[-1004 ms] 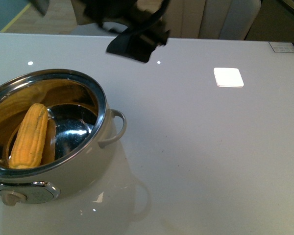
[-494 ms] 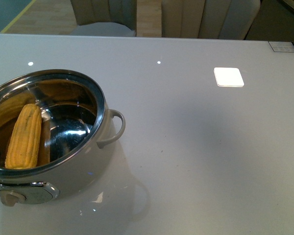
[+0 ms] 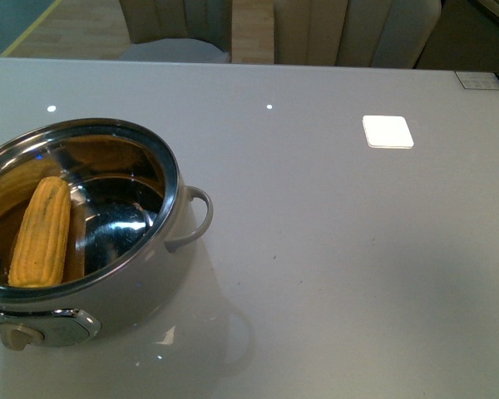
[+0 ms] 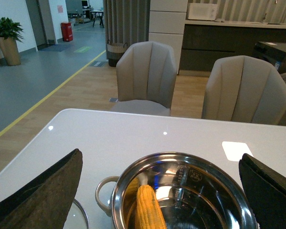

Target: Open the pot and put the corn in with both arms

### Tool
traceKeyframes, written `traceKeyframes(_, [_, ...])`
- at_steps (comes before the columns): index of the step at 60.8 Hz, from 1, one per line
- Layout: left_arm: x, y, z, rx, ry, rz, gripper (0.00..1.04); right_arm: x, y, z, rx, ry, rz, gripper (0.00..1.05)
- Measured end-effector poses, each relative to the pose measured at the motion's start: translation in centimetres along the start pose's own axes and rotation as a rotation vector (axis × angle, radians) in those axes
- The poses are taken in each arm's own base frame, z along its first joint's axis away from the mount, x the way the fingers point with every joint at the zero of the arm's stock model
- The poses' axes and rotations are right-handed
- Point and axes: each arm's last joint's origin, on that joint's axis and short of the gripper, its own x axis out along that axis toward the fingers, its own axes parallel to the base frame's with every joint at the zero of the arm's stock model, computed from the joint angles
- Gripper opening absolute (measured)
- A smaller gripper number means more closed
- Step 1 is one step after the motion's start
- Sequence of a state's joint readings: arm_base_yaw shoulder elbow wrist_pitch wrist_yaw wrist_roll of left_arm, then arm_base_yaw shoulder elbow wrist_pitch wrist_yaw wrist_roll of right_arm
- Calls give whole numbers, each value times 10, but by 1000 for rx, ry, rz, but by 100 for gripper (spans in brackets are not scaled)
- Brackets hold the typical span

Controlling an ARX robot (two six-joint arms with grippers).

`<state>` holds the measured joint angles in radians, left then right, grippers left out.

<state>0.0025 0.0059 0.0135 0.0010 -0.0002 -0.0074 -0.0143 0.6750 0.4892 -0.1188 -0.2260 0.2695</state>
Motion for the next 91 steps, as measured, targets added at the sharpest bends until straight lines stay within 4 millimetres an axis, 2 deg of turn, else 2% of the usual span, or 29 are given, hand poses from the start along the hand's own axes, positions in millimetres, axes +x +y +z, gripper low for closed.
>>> traceKeyframes(5, [0, 0, 0, 0, 0, 0, 98, -1, -8, -14, -174, -260, -145, 74])
traceKeyframes(9, [0, 0, 0, 0, 0, 0, 98, -4, -10, -21, -226, -321, -162, 64])
traceKeyframes(23, [0, 0, 0, 0, 0, 0, 98, -8, -17, -49, -283, -317, -170, 21])
traceKeyframes(30, [0, 0, 0, 0, 0, 0, 98, -10, -18, -56, -293, -326, -169, 2])
traceKeyframes(49, [0, 0, 0, 0, 0, 0, 98, -15, -22, -75, -297, -325, -170, 2])
traceKeyframes(70, [0, 0, 0, 0, 0, 0, 98, -20, -25, -86, -298, -335, -169, 2])
traceKeyframes(83, [0, 0, 0, 0, 0, 0, 98, -24, -24, -87, -300, -356, -166, 2])
traceKeyframes(91, [0, 0, 0, 0, 0, 0, 98, -32, -24, -93, -298, -339, -168, 2])
